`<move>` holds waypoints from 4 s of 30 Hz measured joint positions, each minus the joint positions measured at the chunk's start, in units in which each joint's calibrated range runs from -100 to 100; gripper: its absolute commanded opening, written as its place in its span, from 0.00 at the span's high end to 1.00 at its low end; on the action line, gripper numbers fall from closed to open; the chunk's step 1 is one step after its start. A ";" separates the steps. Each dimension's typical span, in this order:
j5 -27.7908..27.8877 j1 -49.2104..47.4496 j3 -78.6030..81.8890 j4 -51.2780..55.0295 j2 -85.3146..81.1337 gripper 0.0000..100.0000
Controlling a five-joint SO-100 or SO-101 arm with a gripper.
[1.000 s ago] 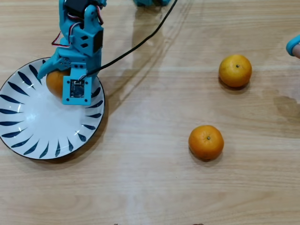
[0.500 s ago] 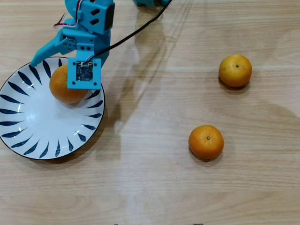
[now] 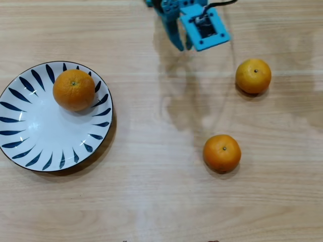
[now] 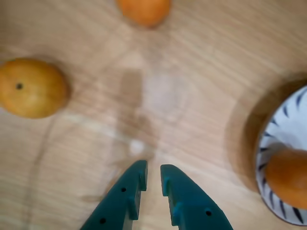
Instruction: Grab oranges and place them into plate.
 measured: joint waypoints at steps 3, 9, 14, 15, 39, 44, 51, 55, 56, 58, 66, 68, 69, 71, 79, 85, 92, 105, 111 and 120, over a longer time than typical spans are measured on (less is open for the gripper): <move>-4.49 -6.25 4.96 0.17 -0.59 0.98; -13.67 -18.66 16.47 -0.43 -3.22 0.98; -18.21 -26.42 20.98 -7.32 -3.13 0.98; -18.52 -26.85 21.07 -8.96 -2.62 0.98; -22.43 -28.37 -8.06 -6.98 25.65 0.80; -25.20 -28.54 -8.68 -5.77 26.15 0.50; -28.27 -30.05 -8.68 -5.86 26.83 0.53; -30.57 -31.24 -9.74 -5.86 29.96 0.53; -31.14 -31.74 -10.27 -5.94 30.89 0.53; -31.77 -32.76 -10.89 -7.15 32.59 0.53; -32.08 -34.02 -11.07 -15.16 39.10 0.53; -32.08 -34.02 -11.07 -15.59 40.12 0.53; -32.08 -34.02 -11.07 -15.59 40.71 0.53; -32.08 -34.11 -11.07 -15.59 41.47 0.53; -32.08 -34.11 -11.07 -15.93 43.84 0.53; -29.99 -32.50 -11.07 -19.90 45.11 0.53; -29.68 -32.08 -11.07 -20.84 45.54 0.53; -29.68 -32.08 -11.07 -18.09 45.54 0.68; -29.79 -31.41 -11.07 -16.88 45.37 0.75; -29.73 -31.15 -11.16 -16.80 45.11 0.75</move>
